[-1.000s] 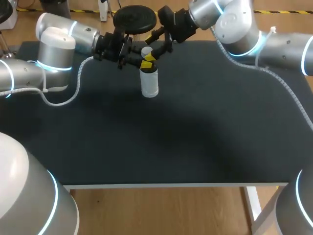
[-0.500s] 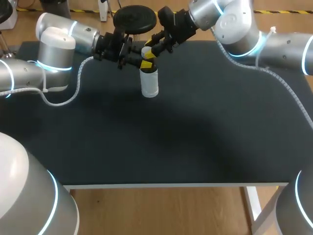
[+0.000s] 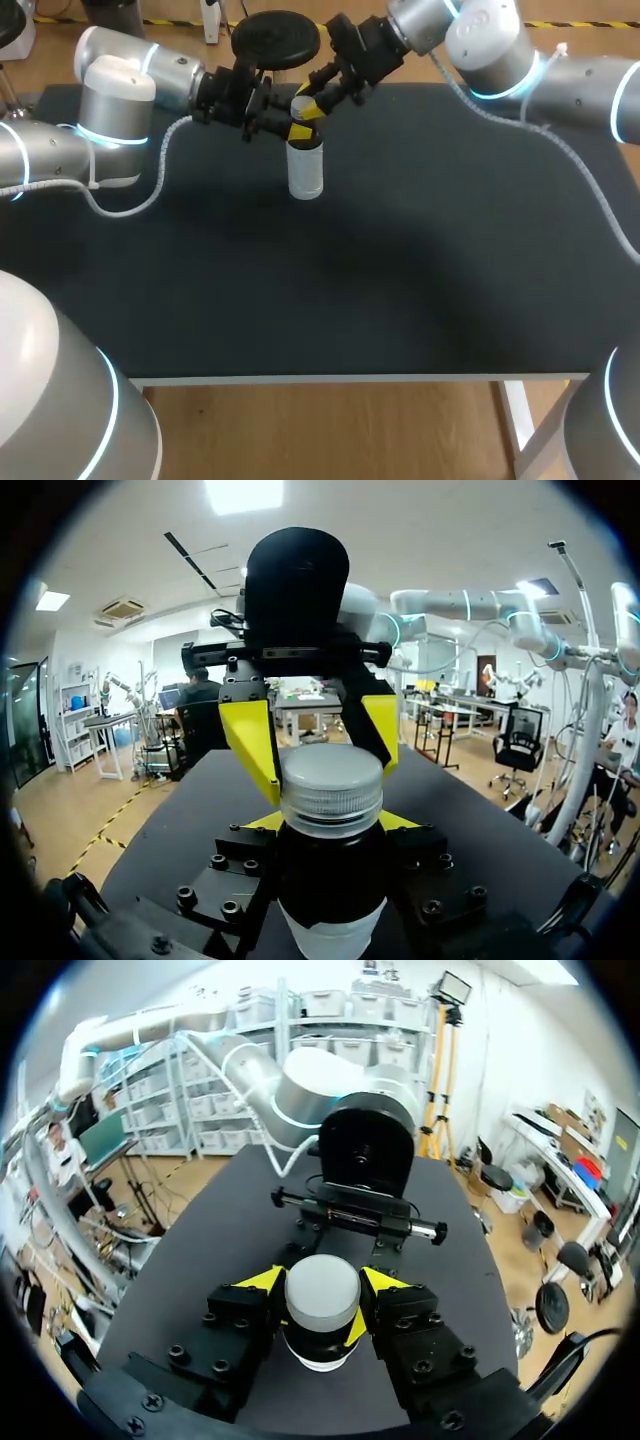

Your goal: Unscrew the bottle cap

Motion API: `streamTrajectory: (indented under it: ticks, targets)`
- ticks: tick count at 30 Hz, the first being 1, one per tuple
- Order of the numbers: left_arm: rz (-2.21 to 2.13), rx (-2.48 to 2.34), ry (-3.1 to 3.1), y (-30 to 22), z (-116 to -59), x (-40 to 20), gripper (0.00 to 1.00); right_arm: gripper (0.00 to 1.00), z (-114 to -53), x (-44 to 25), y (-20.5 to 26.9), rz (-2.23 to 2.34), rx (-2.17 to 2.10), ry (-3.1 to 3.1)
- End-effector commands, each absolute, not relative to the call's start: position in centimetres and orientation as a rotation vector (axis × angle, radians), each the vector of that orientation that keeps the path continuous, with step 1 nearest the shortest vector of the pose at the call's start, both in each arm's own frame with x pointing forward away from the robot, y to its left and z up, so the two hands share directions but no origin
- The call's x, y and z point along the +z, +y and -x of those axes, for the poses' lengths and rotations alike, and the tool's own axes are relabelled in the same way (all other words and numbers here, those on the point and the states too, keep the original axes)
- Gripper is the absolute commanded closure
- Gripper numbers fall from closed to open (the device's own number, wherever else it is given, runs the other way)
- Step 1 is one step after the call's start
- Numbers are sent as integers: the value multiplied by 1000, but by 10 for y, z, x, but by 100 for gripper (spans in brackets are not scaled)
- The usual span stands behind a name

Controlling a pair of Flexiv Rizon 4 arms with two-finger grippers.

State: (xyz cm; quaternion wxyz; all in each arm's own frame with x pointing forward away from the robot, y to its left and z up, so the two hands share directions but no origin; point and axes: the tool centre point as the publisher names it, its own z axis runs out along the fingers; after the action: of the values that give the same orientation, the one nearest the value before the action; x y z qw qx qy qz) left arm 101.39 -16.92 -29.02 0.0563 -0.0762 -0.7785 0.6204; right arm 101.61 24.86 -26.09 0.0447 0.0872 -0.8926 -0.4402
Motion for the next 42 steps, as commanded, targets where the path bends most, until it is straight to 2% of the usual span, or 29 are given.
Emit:
streamTrajectory:
  ticks: [1, 12, 42]
  targets:
    - [234, 1882, -2358, -168, -1015, -290, 100, 100, -1032, -257, 253, -407, -1218, -2618]
    - [234, 1882, -2358, -168, -1015, -290, 100, 100, -1030, -255, 262, -792, -1075, -2407]
    - [234, 1882, -2358, -168, -1015, -290, 100, 100, -1032, -264, 254, -1225, -1051, -2027]
